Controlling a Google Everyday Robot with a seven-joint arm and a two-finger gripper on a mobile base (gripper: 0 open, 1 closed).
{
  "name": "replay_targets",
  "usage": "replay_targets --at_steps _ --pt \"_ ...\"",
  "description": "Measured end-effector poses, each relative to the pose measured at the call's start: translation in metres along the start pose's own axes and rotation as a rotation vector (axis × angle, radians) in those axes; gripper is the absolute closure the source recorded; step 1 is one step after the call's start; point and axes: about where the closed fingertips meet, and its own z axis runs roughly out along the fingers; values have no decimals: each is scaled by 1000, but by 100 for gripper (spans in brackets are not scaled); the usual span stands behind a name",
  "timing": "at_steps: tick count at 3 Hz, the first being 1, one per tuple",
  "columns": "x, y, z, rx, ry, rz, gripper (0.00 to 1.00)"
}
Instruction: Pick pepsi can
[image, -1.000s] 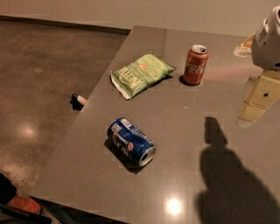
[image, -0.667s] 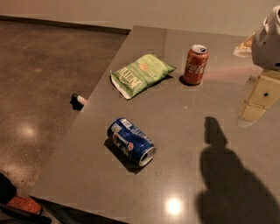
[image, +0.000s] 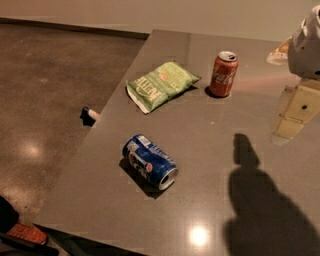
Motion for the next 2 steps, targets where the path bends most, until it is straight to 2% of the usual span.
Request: replay_targets --at_steps 2 --pt "0 0 -1 0 0 0 0"
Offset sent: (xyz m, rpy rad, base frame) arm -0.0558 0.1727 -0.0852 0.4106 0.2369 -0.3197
